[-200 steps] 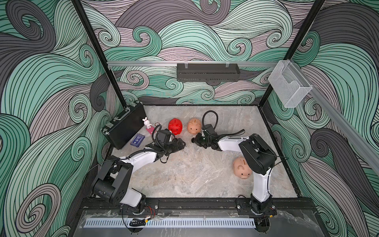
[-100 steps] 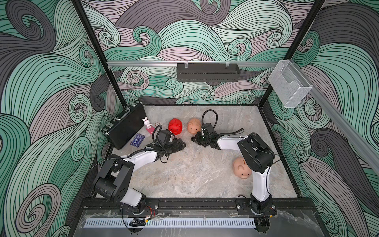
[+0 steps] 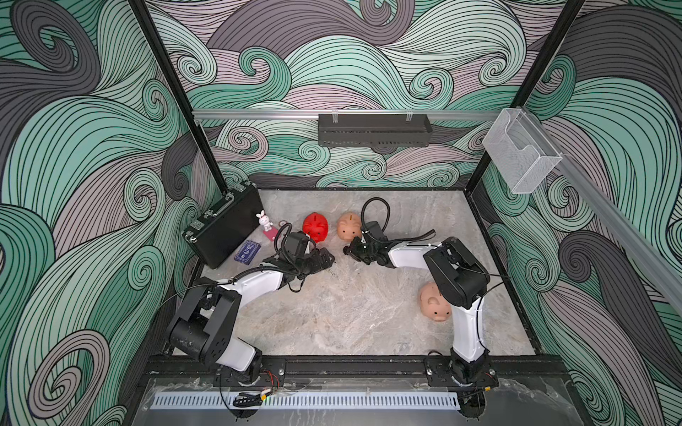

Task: Open piggy banks
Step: Place the lid at the center of the board, then move the piggy bank to the center of the board.

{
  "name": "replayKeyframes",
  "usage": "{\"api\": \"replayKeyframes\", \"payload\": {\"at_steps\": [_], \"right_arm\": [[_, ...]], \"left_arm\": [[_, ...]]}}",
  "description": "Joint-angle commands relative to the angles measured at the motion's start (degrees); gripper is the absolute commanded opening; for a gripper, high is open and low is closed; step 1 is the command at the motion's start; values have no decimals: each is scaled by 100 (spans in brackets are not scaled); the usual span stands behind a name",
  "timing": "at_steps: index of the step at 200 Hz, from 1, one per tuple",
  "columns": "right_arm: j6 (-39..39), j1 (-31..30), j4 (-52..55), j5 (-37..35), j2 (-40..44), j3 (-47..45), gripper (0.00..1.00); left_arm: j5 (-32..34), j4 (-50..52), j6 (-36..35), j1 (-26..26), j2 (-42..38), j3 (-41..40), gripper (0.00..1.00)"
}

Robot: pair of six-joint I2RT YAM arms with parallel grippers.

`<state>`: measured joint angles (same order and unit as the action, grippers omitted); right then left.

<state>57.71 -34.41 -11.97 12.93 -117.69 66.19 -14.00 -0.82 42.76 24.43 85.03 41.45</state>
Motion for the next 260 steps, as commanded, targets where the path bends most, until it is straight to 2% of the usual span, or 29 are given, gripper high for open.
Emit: {"api": "replayKeyframes", "payload": {"at_steps": [1, 28, 89, 131, 170, 228, 260], "right_arm": [[29, 27, 89, -71, -52, 104, 8], [29, 29, 67, -47, -52, 104, 13], [22, 23, -101, 78, 271, -45, 14], [-193, 47, -148, -26, 1268, -800, 15], [-753, 64, 602, -505, 2621, -1720, 18], [-1919, 197, 2957, -1666, 4746, -2377, 57], [-2116, 545, 3849, -1921, 5669, -2613, 68]], "left_arm": [[-53, 86, -92, -52, 74, 197, 95], [-68, 91, -88, -51, 75, 198, 95], [-59, 258, -142, -51, -170, 199, 95], [-59, 405, -225, 150, -779, 17, 95], [158, 167, -164, 862, -1014, -231, 97], [450, -312, -153, 2058, -397, 176, 99], [385, -621, -197, 2481, 291, 575, 99]]}}
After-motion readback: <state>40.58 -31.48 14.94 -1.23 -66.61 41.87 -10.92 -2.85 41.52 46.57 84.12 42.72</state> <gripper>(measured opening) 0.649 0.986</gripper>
